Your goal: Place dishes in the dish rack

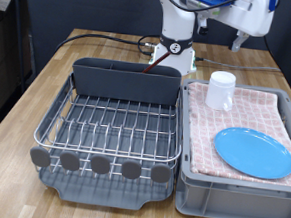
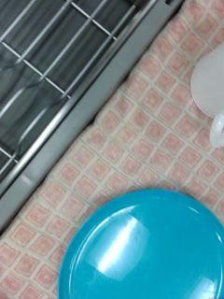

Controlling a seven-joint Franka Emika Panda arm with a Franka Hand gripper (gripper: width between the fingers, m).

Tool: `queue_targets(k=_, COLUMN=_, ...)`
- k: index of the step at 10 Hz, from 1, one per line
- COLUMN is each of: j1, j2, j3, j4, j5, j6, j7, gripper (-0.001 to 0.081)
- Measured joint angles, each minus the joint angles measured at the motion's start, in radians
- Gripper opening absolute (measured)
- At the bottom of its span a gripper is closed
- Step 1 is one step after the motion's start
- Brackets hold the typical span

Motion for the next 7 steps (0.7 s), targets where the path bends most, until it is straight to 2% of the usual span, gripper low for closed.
queue_targets(k=4, j1=0.003, j2=0.112, j3=0.063, j4=0.09, j5=-0.01, j6=-0.007, j7=0.157, gripper=0.0802)
queue_targets(k=6, j1=0.004, j2=0.144, j3=0.084, j4=0.111, j5=-0.015, j6=-0.004, j7=0.199, gripper=0.0802)
queue_targets(k=7, j1=0.005, j2=0.157, j3=0.09, j4=0.11, j5=-0.017, j6=0.042, j7=0.201, gripper=0.0802)
